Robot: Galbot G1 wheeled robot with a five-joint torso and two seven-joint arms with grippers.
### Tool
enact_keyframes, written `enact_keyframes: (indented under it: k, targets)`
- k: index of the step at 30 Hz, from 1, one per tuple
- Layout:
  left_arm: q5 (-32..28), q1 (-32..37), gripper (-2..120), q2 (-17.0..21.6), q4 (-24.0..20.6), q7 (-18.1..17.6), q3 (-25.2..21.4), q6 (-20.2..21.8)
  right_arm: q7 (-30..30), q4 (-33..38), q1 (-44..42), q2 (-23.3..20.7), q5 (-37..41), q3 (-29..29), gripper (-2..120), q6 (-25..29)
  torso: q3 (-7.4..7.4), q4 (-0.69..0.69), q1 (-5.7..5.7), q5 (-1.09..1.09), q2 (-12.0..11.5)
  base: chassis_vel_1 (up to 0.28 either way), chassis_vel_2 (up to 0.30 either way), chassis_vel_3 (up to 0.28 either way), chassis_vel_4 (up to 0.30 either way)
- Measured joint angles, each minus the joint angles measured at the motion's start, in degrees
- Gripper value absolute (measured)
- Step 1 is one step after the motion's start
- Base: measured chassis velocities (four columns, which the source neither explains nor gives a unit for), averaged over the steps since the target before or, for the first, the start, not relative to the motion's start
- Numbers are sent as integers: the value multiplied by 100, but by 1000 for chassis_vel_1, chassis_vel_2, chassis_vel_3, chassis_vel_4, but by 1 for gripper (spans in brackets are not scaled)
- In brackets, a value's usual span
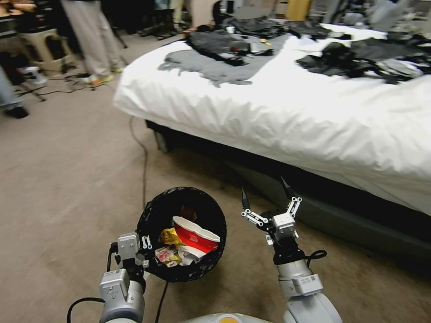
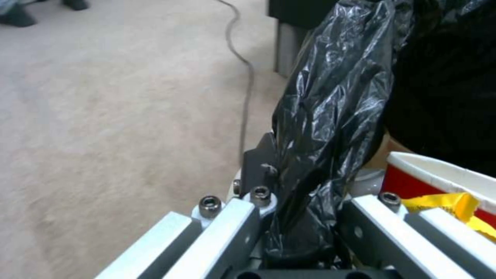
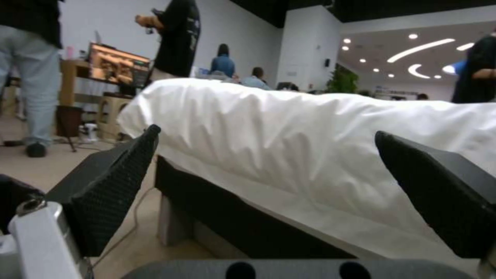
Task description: Pick up the trash bin, then pick up the garbage from the floor and place it into the trash bin.
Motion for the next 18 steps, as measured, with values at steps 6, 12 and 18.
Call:
enact_keyframes:
  k: [6,12,18]
  targets:
    - [23,-13,1,-34,-56,-5,2,35,4,-26,-49,-26,-25,-48,100,50,0,0,0,1,0,120,126,115,118]
    - [102,3,1,-118,-76,-10,37,42,8,-57,-73,-43,-108,-197,100,50,0,0,0,1,0,130,129,139,147]
    - [69,-20,1,-116,-109,-13,18,60,8,-31,-83,-65,-127,-172,100,42,0,-1,0,0,0,117,132,109,126]
